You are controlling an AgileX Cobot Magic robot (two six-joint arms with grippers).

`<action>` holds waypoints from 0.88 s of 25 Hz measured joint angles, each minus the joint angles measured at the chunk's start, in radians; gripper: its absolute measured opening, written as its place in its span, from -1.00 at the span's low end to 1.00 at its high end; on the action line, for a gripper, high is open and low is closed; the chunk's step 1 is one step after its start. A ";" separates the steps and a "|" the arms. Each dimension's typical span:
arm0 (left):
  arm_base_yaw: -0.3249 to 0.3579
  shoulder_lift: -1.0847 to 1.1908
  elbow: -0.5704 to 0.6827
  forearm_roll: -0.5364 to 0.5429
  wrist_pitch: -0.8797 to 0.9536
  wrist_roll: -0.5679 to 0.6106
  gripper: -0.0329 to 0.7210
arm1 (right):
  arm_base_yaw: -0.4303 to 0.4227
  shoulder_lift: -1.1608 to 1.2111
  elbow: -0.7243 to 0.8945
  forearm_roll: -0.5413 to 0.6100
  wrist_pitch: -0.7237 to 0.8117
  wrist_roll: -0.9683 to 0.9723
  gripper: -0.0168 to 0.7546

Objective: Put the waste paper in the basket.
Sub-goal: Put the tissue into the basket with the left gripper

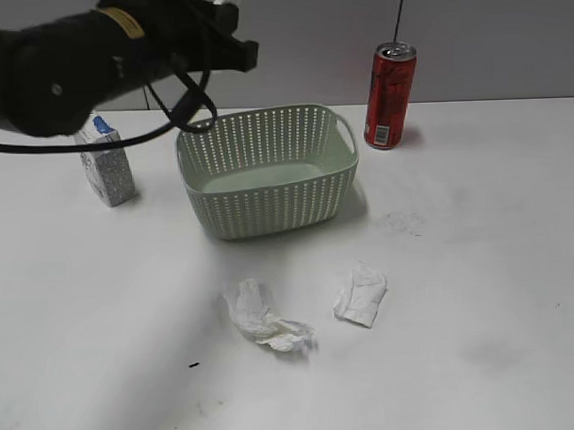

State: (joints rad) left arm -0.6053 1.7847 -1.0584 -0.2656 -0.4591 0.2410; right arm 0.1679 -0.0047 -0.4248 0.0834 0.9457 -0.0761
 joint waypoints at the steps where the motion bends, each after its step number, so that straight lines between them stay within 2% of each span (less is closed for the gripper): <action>1: -0.004 0.028 0.000 0.000 -0.016 0.000 -0.88 | 0.000 0.000 0.000 0.000 0.000 0.001 0.39; 5: -0.004 0.113 0.000 -0.009 -0.025 0.000 -0.86 | 0.000 0.000 0.000 0.000 0.000 0.001 0.39; 7: -0.004 0.138 0.000 -0.011 -0.009 0.000 -0.72 | 0.000 0.000 0.000 0.000 0.000 0.001 0.39; 9: -0.004 0.157 0.000 -0.013 0.018 0.000 -0.42 | 0.000 0.000 0.000 0.000 0.000 0.001 0.39; 13: -0.004 0.176 0.000 -0.033 0.037 0.000 0.51 | 0.000 0.000 0.000 -0.001 0.000 0.001 0.39; 15: -0.004 0.176 0.000 -0.042 0.039 0.000 0.78 | 0.000 0.000 0.000 -0.001 0.000 0.001 0.39; 18: -0.004 0.172 0.000 -0.046 0.067 0.000 0.86 | 0.000 0.000 0.000 -0.001 0.000 0.001 0.39; 22: -0.004 0.119 0.000 -0.050 0.152 0.000 0.86 | 0.000 0.000 0.000 -0.001 0.000 0.001 0.39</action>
State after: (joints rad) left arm -0.6091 1.9040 -1.0584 -0.3160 -0.3068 0.2410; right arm 0.1679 -0.0047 -0.4248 0.0825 0.9457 -0.0750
